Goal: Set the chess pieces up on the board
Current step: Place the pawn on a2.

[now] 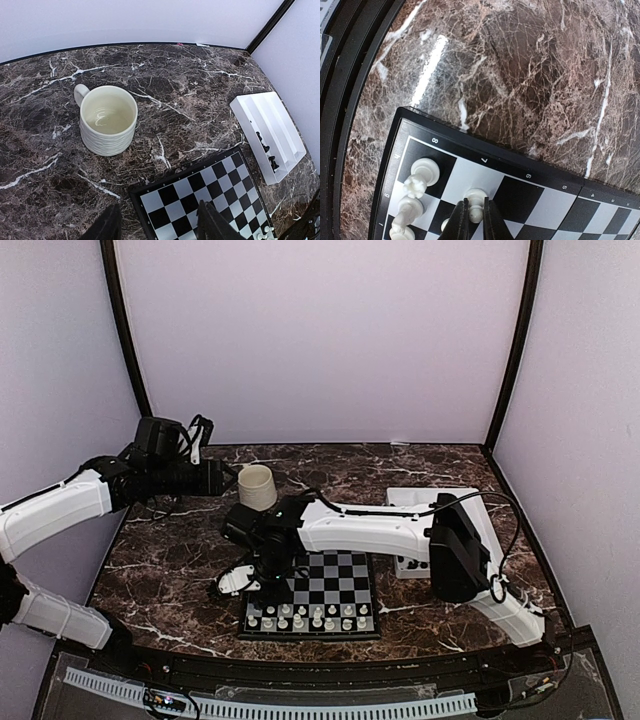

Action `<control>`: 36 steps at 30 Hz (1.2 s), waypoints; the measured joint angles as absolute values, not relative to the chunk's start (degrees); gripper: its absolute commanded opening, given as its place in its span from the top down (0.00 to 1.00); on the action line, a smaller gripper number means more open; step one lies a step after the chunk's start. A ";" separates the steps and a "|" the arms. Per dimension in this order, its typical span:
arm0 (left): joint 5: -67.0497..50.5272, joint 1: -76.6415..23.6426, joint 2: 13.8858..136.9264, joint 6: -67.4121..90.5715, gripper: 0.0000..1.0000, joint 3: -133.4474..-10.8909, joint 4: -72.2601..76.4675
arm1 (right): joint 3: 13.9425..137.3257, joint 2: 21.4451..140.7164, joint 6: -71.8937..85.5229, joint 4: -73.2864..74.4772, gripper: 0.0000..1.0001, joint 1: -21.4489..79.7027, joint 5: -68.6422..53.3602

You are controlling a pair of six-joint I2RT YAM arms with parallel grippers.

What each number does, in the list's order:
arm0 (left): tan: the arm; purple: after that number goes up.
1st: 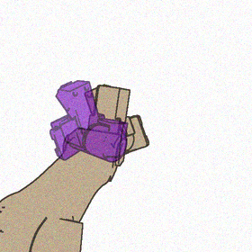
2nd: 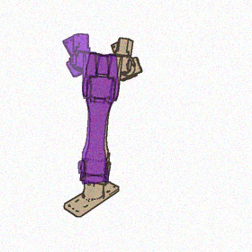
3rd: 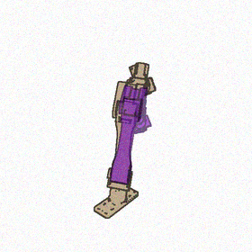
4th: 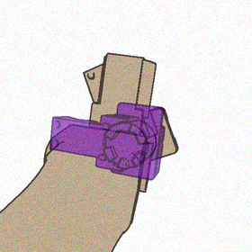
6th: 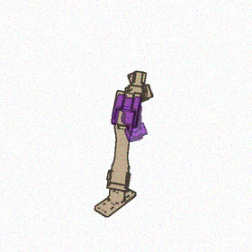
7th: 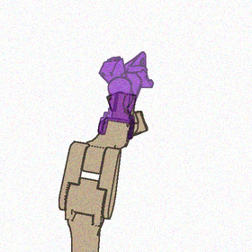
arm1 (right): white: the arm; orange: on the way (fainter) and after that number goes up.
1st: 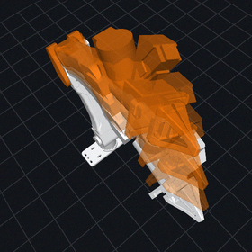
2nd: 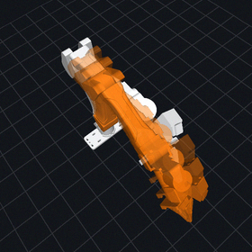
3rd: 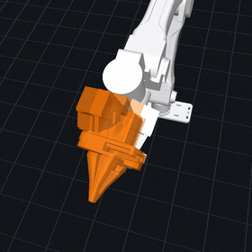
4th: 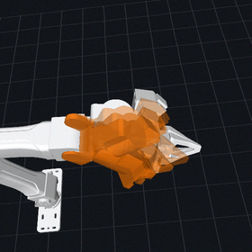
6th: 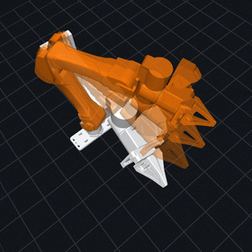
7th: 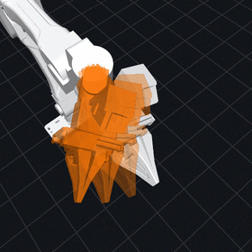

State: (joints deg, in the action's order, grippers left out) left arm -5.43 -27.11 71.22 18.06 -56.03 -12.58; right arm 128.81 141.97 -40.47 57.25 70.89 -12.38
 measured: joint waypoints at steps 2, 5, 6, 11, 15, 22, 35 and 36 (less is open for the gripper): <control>-5.50 -27.11 71.18 18.06 0.46 -55.94 -12.58 | 128.84 141.97 -40.51 57.28 0.91 70.89 -12.45; -5.54 -27.11 71.16 18.09 0.46 -55.88 -12.58 | 128.88 141.99 -40.66 57.28 0.92 70.89 -12.47; -5.54 -27.11 71.16 18.09 0.46 -55.88 -12.58 | 128.90 141.99 -40.69 57.25 0.92 70.89 -12.47; -5.63 -27.11 71.11 18.13 0.46 -55.86 -12.58 | 129.54 142.41 -41.08 57.28 0.92 70.91 -12.62; -6.02 -27.11 71.11 18.22 0.46 -55.81 -12.56 | 129.86 142.63 -41.43 57.17 0.92 71.11 -12.67; -6.57 -27.11 70.89 18.24 0.46 -55.61 -12.56 | 130.50 143.04 -41.60 57.12 0.92 71.46 -12.84; -6.59 -27.11 70.43 18.26 0.45 -55.35 -12.56 | 130.52 143.06 -42.37 57.08 0.73 71.83 -9.85; -6.55 -27.11 70.43 18.26 0.45 -55.35 -12.56 | 130.52 143.06 -42.59 57.04 0.73 71.83 -9.10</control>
